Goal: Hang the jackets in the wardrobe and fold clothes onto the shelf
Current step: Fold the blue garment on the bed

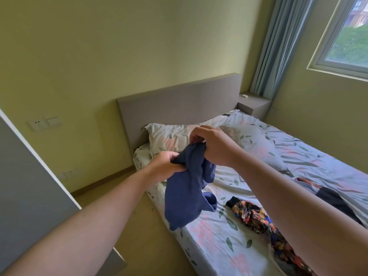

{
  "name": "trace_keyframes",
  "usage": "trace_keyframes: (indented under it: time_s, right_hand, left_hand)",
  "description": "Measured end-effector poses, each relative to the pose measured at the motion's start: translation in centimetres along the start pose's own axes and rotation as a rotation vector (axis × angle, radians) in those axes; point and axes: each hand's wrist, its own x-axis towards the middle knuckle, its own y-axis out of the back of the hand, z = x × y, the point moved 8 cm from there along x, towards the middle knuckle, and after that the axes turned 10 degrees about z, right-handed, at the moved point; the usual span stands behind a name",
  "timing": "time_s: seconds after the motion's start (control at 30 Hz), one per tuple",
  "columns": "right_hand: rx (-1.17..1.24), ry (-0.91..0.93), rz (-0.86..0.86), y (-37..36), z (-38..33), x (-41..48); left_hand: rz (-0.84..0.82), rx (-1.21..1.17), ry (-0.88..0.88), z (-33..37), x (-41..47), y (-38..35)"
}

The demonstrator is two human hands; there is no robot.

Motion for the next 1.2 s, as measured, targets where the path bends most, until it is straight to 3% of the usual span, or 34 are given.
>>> trace_keyframes:
  time_s: [0.33, 0.5, 0.63, 0.87, 1.03, 1.2]
  right_hand:
    - [-0.094, -0.042, -0.226, -1.6, 0.9, -0.8]
    - [0.020, -0.212, -0.407, -2.4, 1.1, -1.3]
    - [0.023, -0.221, -0.324, -1.9, 1.4, -0.5]
    - [-0.493, 0.059, -0.301, -1.7, -0.8, 0.6]
    - [-0.661, 0.329, 0.018, -0.7, -3.5, 2.0]
    - [-0.710, 0.453, 0.167, 0.0, -6.2, 2.2]
  left_hand:
    - [0.275, 0.124, -0.204, 3.5, 0.5, 5.1]
    - [0.411, 0.156, -0.262, 3.9, 0.3, 7.3]
    - [0.456, 0.110, -0.245, 3.6, 0.0, 8.5]
    - [0.396, 0.176, -0.293, 4.0, -0.7, 9.0]
    - [0.197, 0.339, -0.178, 1.5, -0.8, 7.3]
    - [0.281, 0.322, -0.420, 3.6, -2.5, 5.3]
